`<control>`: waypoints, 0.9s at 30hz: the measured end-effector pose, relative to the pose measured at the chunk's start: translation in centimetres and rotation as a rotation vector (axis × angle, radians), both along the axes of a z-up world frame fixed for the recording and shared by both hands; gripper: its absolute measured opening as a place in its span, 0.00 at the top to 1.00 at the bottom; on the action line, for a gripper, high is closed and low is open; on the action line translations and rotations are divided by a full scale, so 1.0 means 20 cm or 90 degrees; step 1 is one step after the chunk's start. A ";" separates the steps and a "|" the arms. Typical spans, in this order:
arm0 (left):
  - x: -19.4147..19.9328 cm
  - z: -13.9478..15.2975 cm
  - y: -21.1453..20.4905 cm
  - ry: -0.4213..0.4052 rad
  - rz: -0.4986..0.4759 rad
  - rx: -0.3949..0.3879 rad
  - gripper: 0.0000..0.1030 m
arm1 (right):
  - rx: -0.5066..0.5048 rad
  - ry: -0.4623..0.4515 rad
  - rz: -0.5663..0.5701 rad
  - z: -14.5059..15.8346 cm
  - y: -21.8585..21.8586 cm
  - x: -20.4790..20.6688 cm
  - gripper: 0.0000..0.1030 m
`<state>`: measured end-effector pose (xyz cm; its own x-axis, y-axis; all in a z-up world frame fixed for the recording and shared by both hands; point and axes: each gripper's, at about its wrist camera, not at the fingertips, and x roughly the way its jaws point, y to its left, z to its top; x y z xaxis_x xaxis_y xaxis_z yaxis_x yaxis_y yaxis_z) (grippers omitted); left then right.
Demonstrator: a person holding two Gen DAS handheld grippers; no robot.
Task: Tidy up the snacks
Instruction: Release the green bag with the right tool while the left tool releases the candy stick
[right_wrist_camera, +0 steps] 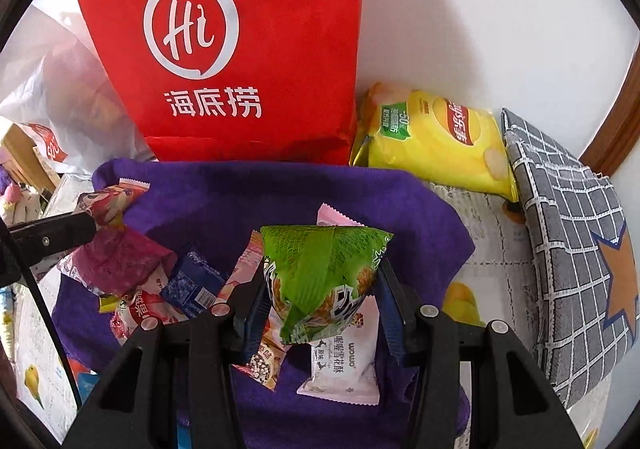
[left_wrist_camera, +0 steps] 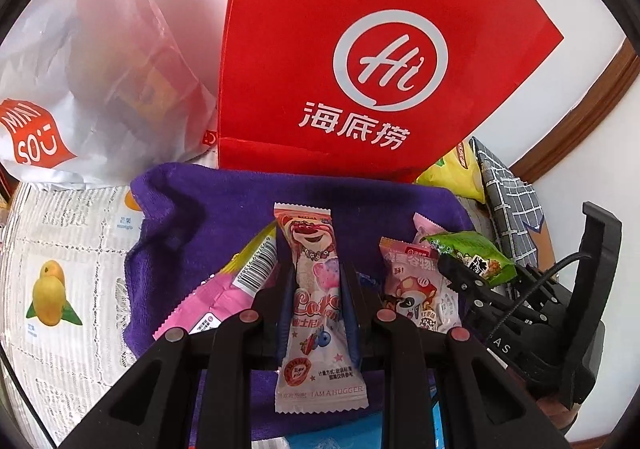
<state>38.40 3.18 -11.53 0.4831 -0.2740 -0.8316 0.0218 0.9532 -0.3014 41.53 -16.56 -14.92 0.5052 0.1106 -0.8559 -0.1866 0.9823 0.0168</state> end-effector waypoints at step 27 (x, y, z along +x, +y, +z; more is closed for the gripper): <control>0.05 -0.14 -0.09 0.067 0.003 0.043 0.76 | 0.038 -0.061 -0.015 0.22 -0.06 -0.09 0.41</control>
